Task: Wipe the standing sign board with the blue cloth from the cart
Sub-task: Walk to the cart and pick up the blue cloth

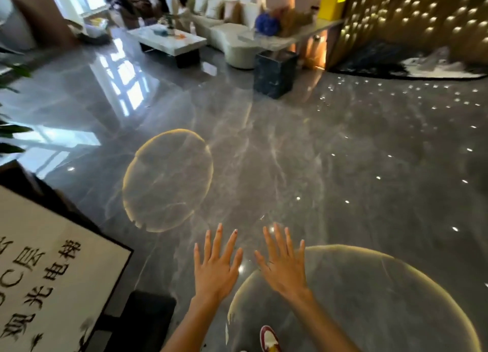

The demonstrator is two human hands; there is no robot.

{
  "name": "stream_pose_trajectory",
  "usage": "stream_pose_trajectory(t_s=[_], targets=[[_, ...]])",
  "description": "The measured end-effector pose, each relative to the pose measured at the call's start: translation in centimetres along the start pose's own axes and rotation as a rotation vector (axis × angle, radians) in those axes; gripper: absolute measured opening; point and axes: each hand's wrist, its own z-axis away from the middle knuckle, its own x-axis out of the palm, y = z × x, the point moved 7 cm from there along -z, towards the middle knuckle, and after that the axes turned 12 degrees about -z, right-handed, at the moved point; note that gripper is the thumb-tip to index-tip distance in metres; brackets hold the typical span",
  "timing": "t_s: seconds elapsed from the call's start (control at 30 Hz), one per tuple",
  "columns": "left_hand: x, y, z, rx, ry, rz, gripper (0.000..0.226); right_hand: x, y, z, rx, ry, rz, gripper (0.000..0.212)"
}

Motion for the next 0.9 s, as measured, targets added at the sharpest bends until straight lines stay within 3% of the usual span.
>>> stream_pose_trajectory(t_s=[0.5,0.9], targets=[[0.4,15.0,1.2,0.500,-0.066,0.004,0.055,-4.5,11.7,11.0,0.463,0.231,-0.029,0.068],[1.1,29.3,8.6,0.874,-0.091,-0.038,0.060,-7.1,20.7,24.0,0.770,0.389,-0.103,0.067]])
